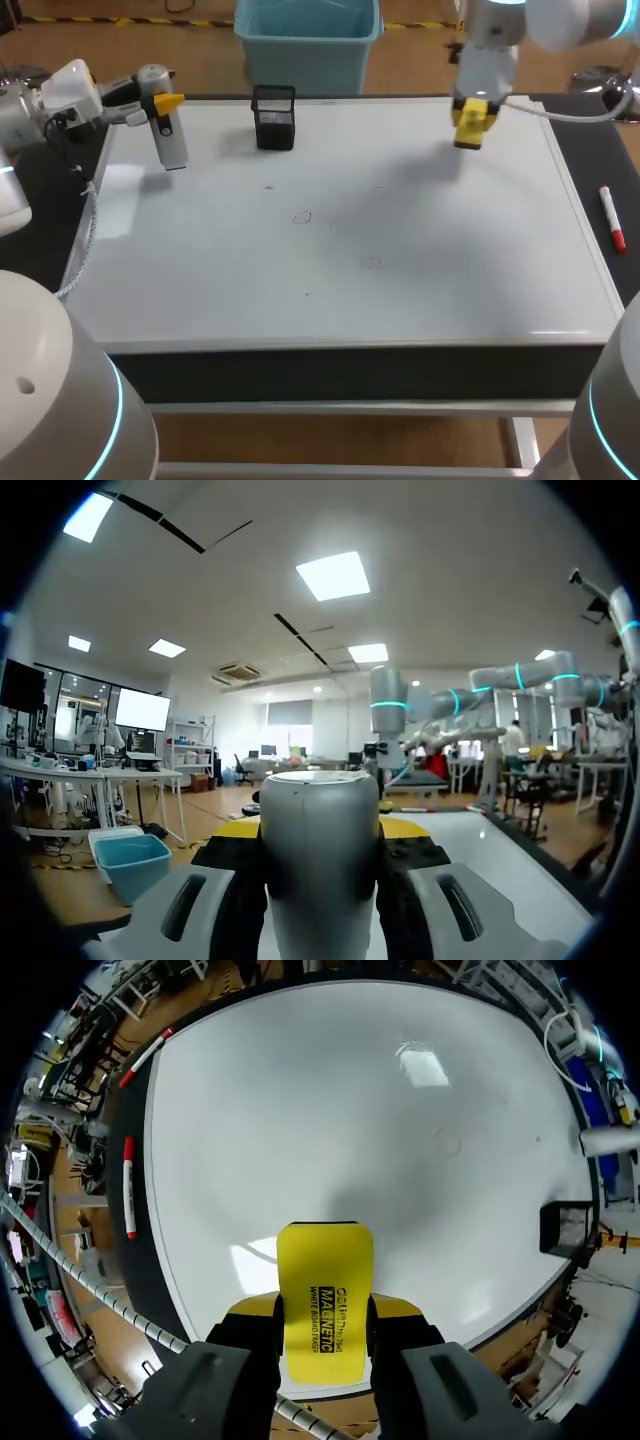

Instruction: Pick up the inspection probe, press it on each red-marked spot on the whiteboard one by one, put down the probe, pick up the eraser, and wipe off all the red marks.

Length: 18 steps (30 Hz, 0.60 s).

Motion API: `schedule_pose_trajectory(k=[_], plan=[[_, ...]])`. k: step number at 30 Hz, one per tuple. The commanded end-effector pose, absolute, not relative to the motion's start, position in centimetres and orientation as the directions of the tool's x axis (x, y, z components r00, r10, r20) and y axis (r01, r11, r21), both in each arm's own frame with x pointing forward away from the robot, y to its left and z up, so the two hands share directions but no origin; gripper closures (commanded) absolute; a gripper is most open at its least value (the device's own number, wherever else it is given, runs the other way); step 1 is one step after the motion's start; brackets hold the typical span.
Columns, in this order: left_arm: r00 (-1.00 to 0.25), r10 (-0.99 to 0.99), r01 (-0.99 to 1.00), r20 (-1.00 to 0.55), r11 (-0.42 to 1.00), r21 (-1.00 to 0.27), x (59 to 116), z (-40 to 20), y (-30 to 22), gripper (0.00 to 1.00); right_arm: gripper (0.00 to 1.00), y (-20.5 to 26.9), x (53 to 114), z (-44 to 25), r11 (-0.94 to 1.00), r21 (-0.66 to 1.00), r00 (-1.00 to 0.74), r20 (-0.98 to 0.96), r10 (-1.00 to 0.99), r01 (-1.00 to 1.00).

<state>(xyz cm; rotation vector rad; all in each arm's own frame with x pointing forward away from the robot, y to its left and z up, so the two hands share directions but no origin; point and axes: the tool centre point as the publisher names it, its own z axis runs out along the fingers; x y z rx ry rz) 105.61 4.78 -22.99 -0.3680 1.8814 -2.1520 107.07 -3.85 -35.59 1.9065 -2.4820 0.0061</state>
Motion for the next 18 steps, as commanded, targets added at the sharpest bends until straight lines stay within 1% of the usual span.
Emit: schedule_pose_trajectory(k=[1, 3, 10, 18], plan=[[-0.935, -0.354, 0.03, 0.018, -0.13, -0.991, 105.7, -23.0, 4.8, 1.0, 1.0, 0.0, 104.1, -35.0, 0.224, -0.019, -0.224, -0.011, -0.975, -0.974], [-0.935, -0.354, 0.03, 0.018, -0.13, -0.991, 105.7, -23.0, 4.8, 1.0, 1.0, 1.6, 103.6, -34.8, 0.204, -0.011, -0.204, -0.035, -0.978, -0.979], [-0.935, -0.354, 0.03, 0.018, -0.13, -0.991, 105.7, -23.0, 4.8, 1.0, 1.0, 6.4, 101.9, -34.9, 0.138, 0.009, -0.138, -0.016, -0.99, -0.99], [-0.935, -0.354, 0.03, 0.018, -0.13, -0.991, 105.7, -23.0, 4.8, 1.0, 1.0, 12.6, 99.1, -35.4, 0.123, 0.042, -0.118, 0.098, -0.988, -0.992]])
